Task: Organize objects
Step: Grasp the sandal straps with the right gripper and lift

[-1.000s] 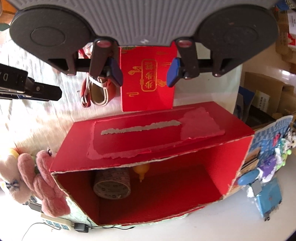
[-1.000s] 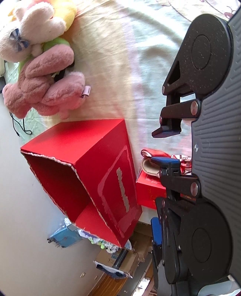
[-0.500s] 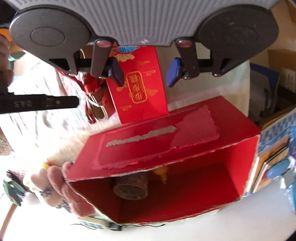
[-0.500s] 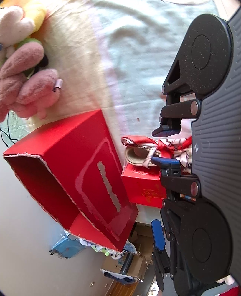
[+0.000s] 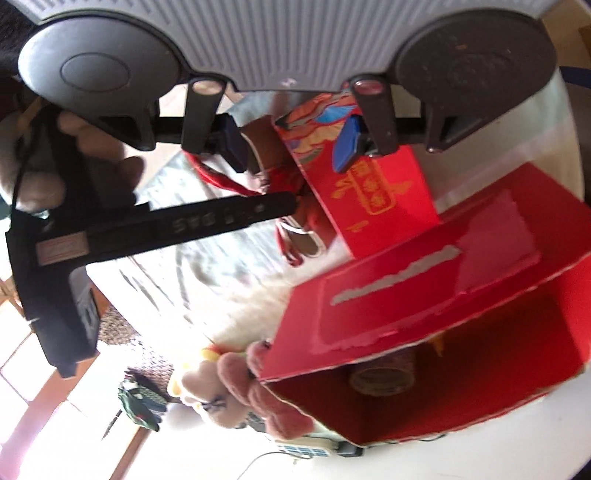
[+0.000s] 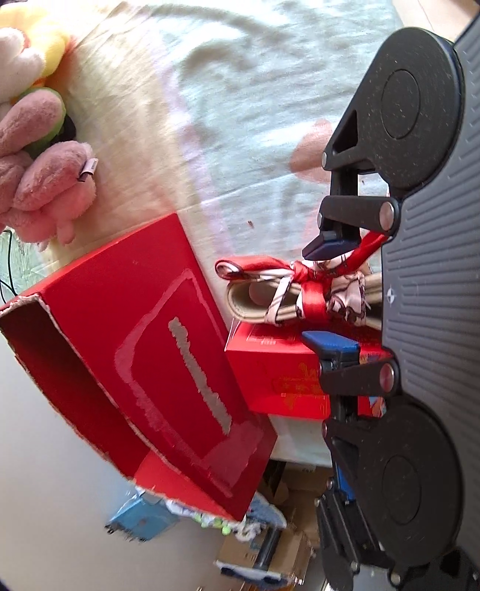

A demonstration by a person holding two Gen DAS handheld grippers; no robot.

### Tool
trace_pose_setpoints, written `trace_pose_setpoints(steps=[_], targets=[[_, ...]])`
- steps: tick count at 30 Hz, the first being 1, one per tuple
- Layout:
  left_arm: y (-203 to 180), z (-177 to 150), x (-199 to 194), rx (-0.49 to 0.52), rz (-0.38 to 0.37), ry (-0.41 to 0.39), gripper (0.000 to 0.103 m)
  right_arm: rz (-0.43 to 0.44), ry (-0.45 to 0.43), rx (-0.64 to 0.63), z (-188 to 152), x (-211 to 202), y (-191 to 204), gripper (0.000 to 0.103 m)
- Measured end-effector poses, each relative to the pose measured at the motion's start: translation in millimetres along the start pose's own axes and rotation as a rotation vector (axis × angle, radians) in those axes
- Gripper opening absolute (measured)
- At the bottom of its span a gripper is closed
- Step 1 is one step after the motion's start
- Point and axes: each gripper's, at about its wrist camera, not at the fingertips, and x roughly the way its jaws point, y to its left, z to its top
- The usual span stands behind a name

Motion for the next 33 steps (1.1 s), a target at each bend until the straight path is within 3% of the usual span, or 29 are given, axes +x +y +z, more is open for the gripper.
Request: trace_pose_setpoints(steps=[7, 11, 14, 23, 26, 33], targets=[[-8.5, 3.2, 8.2, 0.022, -0.069, 0.009, 0.051, 0.06, 0.046, 0.06, 4.2, 16.2, -14.7, 0.044], [-14.0, 8.4, 19.0, 0.007, -0.078, 0.035, 0.047, 0.101, 0.079, 0.067, 11.5, 15.3, -25.0, 0.031], [-19.3, 13.4, 28.4, 0.008, -0.072, 0.052, 0.047, 0.121, 0.086, 0.094, 13.7, 7.3, -38.8, 0.028], [-48.0, 40.8, 64.6, 0.033, -0.126, 0.102, 0.047, 0.107, -0.017, 0.103, 30.7, -48.4, -69.8, 0.027], [-61.6, 55.0, 59.5, 0.07, -0.142, 0.066, 0.046, 0.125, -0.084, 0.088, 42.9, -75.7, -67.7, 0.027], [-67.0, 94.2, 4.9, 0.09, -0.153, -0.12, 0.046, 0.196, -0.249, -0.039, 84.8, -122.4, -31.3, 0.026]])
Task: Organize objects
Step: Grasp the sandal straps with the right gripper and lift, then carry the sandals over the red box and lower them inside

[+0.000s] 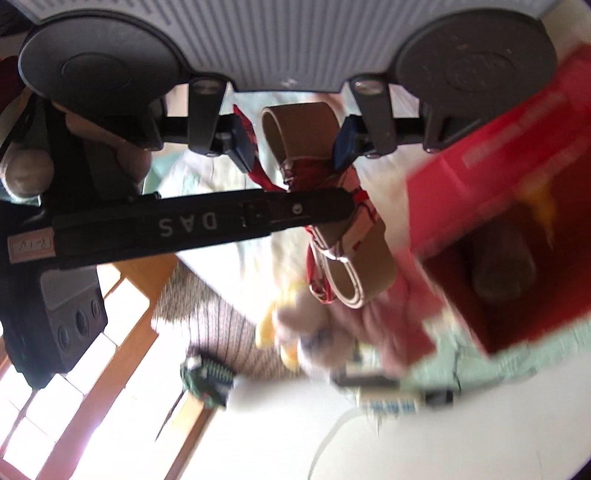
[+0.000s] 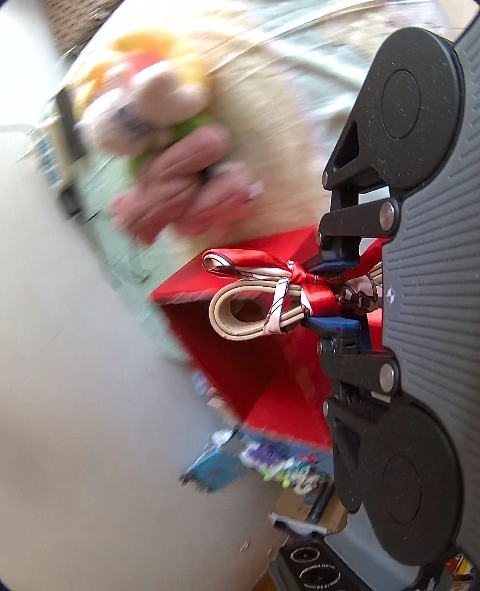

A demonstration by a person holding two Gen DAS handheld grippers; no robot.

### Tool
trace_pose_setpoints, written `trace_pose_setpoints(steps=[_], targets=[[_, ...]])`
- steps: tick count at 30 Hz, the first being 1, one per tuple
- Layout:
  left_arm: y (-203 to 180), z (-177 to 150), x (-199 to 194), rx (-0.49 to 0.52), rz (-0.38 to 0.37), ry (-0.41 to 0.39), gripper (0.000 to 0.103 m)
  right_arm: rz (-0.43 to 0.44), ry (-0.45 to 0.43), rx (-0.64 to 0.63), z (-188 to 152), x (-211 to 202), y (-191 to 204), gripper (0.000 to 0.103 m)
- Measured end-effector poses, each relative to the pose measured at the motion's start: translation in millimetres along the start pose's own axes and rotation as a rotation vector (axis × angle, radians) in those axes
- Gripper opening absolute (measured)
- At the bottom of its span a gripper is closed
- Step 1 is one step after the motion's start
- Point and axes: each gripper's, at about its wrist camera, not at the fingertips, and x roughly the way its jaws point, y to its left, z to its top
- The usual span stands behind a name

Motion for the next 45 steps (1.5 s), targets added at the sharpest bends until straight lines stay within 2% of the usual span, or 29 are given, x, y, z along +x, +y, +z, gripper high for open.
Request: trace_pose_setpoints(steps=[5, 9, 14, 21, 26, 33, 39, 42, 45], targets=[[17.7, 29.8, -50.4, -0.014, 0.037, -0.14, 0.046, 0.108, -0.036, -0.06, 37.6, 24.5, 39.0, 0.026], [46.2, 42.5, -85.0, -0.047, 0.097, -0.222, 0.046, 0.181, 0.013, -0.066, 60.1, 63.1, 66.3, 0.026], [98.0, 42.3, -109.1, -0.127, 0.2, -0.256, 0.046, 0.155, 0.118, -0.117, 65.0, 127.8, 96.1, 0.026], [169.4, 25.1, -86.2, -0.246, 0.316, -0.152, 0.046, 0.103, 0.28, -0.097, 56.5, 204.6, 103.3, 0.026], [196.0, 5.7, -74.0, -0.317, 0.357, -0.098, 0.046, 0.108, 0.386, -0.041, 47.8, 238.6, 103.6, 0.026], [215.1, -0.4, -56.8, -0.346, 0.4, -0.017, 0.046, -0.055, 0.532, -0.103, 33.7, 278.9, 98.0, 0.026], [224.4, -7.4, -38.5, -0.356, 0.41, 0.049, 0.046, -0.154, 0.594, -0.083, 30.6, 287.0, 82.3, 0.026], [225.1, -7.6, -32.2, -0.352, 0.423, 0.071, 0.046, -0.245, 0.586, -0.153, 28.4, 286.1, 90.4, 0.027], [224.4, -5.1, -26.9, -0.342, 0.444, 0.087, 0.048, -0.297, 0.577, -0.181, 27.3, 286.4, 94.3, 0.028]])
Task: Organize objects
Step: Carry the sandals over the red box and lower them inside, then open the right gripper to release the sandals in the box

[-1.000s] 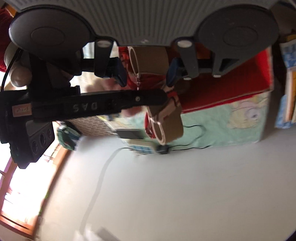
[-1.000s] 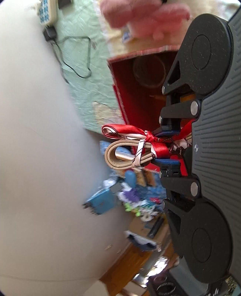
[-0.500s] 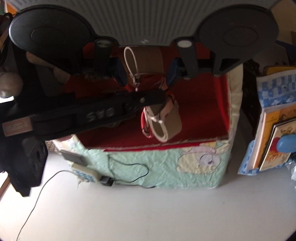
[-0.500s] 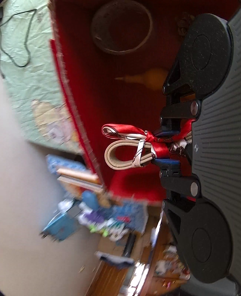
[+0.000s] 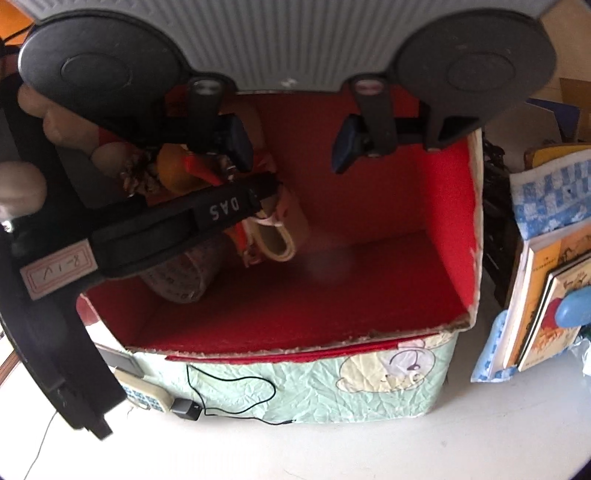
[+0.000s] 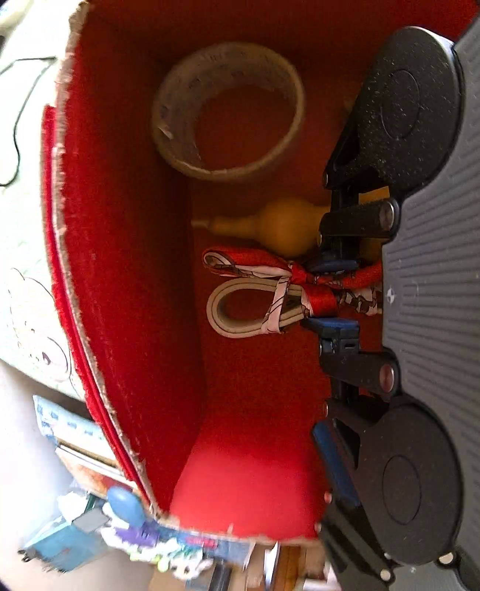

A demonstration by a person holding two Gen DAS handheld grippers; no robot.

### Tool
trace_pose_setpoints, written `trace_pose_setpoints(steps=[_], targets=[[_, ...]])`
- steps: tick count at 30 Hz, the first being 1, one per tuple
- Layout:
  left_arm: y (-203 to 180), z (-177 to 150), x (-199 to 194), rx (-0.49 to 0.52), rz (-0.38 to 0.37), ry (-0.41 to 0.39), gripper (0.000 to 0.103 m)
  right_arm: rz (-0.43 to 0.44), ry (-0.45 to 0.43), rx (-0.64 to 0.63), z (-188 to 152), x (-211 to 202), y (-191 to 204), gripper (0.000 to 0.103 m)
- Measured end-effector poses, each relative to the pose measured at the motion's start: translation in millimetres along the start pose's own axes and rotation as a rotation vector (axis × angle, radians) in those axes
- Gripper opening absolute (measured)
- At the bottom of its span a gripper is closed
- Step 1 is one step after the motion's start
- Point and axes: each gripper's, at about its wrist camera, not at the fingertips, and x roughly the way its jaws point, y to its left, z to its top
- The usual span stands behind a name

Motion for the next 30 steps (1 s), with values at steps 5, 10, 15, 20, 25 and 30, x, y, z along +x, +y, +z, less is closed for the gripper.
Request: trace_pose_setpoints(steps=[5, 10, 15, 20, 25, 30], targets=[[-4.6, 0.1, 8.0, 0.013, 0.057, 0.028, 0.048, 0.01, 0.037, 0.04, -1.7, 5.6, -6.5, 0.033], [-4.6, -1.3, 12.1, 0.007, 0.082, 0.047, 0.05, 0.037, 0.004, 0.071, -5.4, 0.5, -13.1, 0.033], [-7.1, -2.9, 6.5, 0.021, 0.099, 0.033, 0.051, 0.029, -0.079, 0.071, -16.2, -11.2, -19.5, 0.034], [-5.9, -1.5, 6.4, 0.021, 0.115, 0.025, 0.051, 0.043, -0.114, 0.095, -19.5, -13.0, -28.2, 0.033], [-10.2, -1.6, 6.3, 0.027, 0.14, 0.02, 0.053, 0.032, -0.129, 0.06, -15.3, -8.2, -21.8, 0.033], [-11.1, -2.7, 11.9, 0.02, 0.173, 0.021, 0.053, 0.039, -0.153, 0.062, -17.2, -4.6, -20.7, 0.033]])
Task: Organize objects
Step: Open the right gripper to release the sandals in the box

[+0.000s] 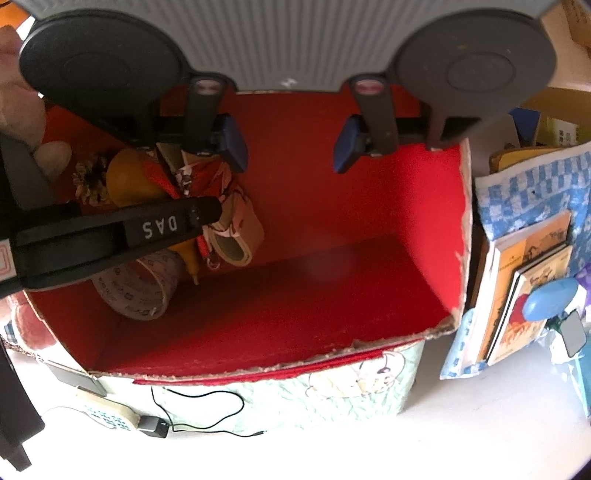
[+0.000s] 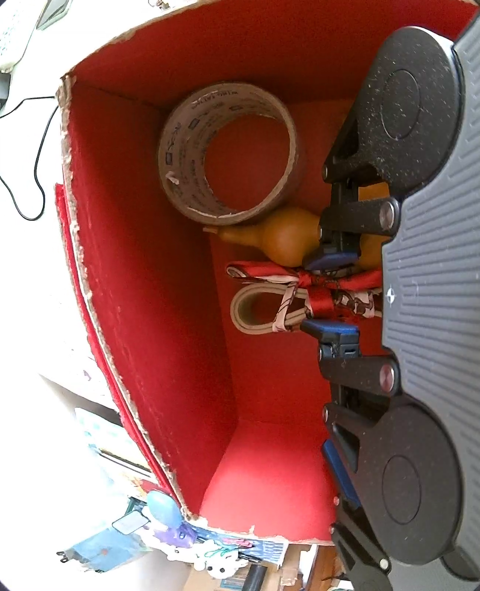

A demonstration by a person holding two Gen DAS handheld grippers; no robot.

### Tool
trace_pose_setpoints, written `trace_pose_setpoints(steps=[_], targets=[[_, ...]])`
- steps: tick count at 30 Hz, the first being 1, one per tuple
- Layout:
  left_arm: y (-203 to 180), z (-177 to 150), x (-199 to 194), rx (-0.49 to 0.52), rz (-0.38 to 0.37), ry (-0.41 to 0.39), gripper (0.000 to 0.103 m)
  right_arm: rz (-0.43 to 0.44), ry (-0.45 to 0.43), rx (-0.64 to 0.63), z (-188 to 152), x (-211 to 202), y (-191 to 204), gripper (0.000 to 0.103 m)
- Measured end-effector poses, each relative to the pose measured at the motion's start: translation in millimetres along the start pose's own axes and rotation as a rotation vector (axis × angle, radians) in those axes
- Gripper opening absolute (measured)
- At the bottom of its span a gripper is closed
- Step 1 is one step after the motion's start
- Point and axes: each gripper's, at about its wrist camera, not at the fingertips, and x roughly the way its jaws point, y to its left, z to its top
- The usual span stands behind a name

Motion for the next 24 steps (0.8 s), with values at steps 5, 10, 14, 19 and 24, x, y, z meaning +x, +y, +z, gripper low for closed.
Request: trace_pose_setpoints(steps=[5, 10, 14, 19, 24], targets=[[-2.8, -1.1, -0.1, 0.001, 0.025, -0.013, 0.056, 0.033, -0.018, 0.039, -4.6, -13.3, -12.0, 0.033], [-2.5, -0.9, 0.0, -0.01, 0.04, -0.013, 0.056, 0.04, -0.031, 0.05, -4.3, -12.0, -16.1, 0.033], [-4.3, -1.0, 0.3, -0.01, 0.055, -0.014, 0.056, 0.04, -0.046, 0.056, -5.5, -15.3, -17.6, 0.033], [-6.0, -1.1, 0.0, -0.009, 0.076, -0.017, 0.057, 0.03, -0.082, 0.055, -8.7, -20.5, -18.2, 0.032], [-7.0, -1.3, -0.7, -0.014, 0.098, -0.019, 0.057, 0.015, -0.137, 0.066, -9.1, -22.7, -14.0, 0.032]])
